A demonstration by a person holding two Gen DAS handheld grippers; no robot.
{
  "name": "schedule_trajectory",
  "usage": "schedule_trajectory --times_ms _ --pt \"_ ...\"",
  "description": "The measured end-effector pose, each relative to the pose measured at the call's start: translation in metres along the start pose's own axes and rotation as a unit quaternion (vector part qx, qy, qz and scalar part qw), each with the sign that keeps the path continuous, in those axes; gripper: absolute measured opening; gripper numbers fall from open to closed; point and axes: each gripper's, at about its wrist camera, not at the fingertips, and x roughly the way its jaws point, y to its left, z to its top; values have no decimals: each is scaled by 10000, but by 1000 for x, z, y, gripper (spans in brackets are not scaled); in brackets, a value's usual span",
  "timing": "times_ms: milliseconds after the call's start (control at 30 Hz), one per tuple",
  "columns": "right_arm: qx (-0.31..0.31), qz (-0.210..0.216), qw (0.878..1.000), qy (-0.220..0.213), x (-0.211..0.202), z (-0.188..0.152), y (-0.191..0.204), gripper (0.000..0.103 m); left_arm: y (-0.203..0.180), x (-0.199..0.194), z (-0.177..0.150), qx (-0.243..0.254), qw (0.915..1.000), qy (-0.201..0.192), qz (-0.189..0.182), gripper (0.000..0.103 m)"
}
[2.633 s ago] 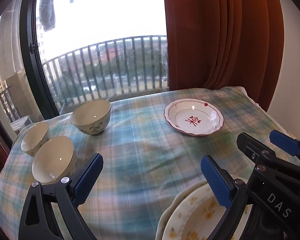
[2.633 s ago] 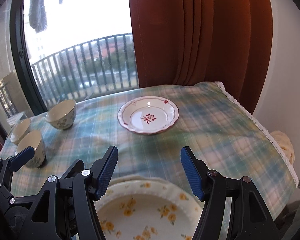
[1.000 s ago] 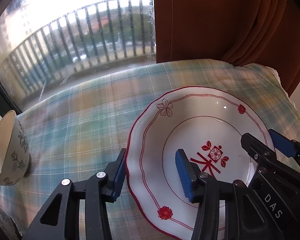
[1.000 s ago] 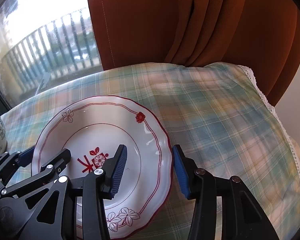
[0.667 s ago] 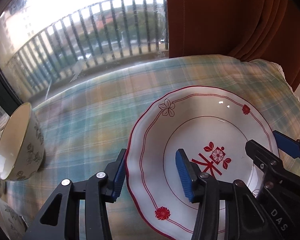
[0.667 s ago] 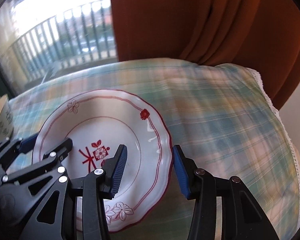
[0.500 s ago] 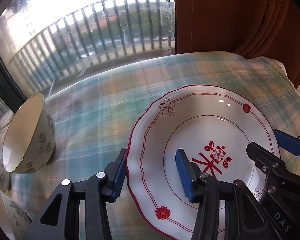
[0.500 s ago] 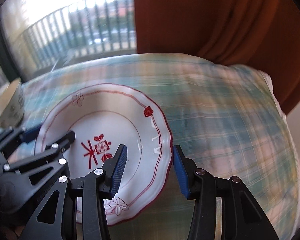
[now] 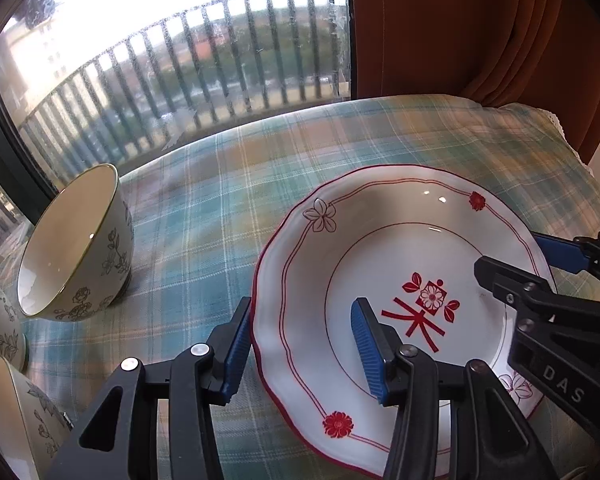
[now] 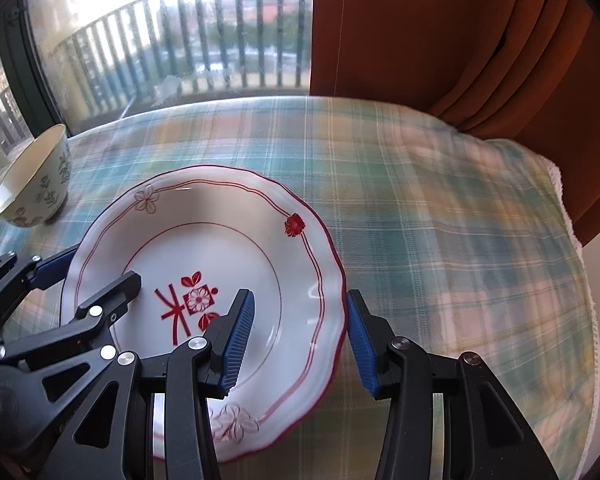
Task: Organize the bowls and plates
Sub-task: 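Lift the red-rim plate with both tools and carry it over the plate stack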
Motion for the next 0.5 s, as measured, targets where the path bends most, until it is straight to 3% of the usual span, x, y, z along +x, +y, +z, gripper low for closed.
schedule_trajectory --times_ms 133,500 --pt "6 20 9998 175 10 5 0 50 1 2 1 -27 10000 -48 -44 51" --pt "116 -40 9999 -14 -12 3 3 50 4 -11 3 -246 9996 -99 -107 51"
